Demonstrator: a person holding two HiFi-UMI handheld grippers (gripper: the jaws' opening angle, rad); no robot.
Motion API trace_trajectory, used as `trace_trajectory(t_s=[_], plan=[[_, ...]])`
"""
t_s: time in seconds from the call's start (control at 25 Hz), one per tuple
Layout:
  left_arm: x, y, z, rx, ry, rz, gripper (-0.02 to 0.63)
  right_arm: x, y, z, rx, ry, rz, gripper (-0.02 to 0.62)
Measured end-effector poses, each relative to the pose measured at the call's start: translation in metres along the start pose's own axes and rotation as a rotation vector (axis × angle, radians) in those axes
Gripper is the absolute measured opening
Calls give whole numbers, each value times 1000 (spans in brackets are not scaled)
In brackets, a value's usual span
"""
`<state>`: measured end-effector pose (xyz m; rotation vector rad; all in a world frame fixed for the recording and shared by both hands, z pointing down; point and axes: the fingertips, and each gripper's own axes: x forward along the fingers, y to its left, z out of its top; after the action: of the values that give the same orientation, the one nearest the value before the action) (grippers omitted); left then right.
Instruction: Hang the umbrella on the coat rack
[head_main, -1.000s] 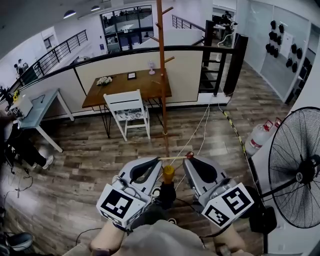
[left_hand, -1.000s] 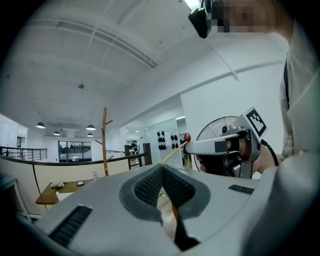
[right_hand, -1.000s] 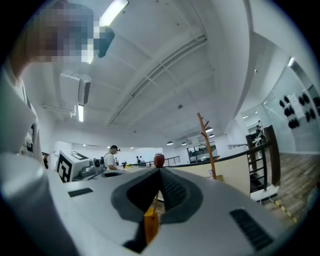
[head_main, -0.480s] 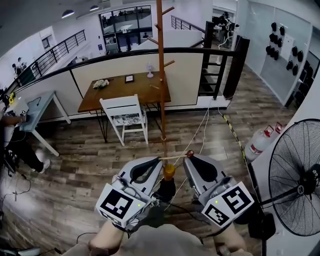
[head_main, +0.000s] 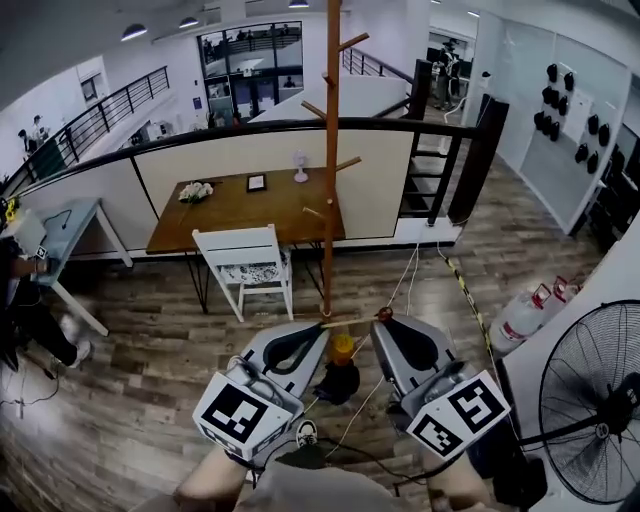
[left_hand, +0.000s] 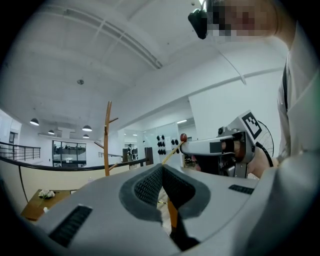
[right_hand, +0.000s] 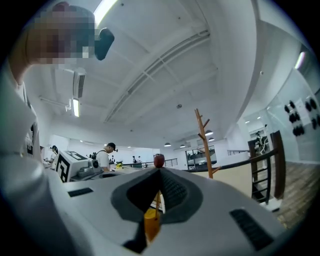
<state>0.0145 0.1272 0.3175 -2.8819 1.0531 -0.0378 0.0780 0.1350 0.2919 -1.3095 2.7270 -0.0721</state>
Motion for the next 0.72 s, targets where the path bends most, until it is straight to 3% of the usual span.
trace_trajectory(t_s=[0.4, 0.72], plan=[[54, 125, 38, 15, -81, -107, 2, 123, -45, 41, -64, -96, -48, 3], [96, 201, 97, 33, -156, -155, 2, 195, -78, 101, -120, -157, -41, 3]])
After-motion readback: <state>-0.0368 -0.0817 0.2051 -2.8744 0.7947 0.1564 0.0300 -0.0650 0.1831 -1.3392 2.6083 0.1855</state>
